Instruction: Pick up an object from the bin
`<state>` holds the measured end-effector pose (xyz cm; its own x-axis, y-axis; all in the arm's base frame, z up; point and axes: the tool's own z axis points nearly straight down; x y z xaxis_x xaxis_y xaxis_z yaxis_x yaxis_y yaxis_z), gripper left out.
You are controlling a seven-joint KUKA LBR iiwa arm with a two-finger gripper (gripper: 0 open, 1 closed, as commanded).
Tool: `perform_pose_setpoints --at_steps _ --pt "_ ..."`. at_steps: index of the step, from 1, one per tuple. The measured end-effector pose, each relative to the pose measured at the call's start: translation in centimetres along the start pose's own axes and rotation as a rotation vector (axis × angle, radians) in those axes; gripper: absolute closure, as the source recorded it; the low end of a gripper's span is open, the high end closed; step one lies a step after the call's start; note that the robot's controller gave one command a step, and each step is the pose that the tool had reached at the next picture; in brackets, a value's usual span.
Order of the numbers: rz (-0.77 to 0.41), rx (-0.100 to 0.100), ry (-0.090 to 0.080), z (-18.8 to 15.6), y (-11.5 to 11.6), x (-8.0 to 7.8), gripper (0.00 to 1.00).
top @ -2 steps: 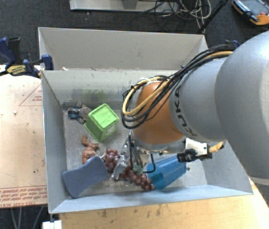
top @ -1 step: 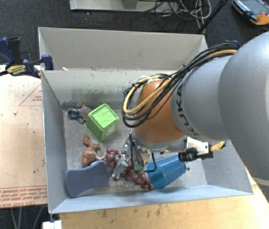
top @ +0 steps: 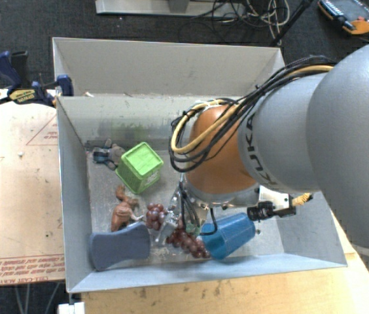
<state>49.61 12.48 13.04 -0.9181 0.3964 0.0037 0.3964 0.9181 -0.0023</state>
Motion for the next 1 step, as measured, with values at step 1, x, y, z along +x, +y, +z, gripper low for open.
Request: perform_pose_setpoints --at_steps 1 --pt "-0.001 -0.002 -0.003 -1.33 0.06 -0.05 1.0"
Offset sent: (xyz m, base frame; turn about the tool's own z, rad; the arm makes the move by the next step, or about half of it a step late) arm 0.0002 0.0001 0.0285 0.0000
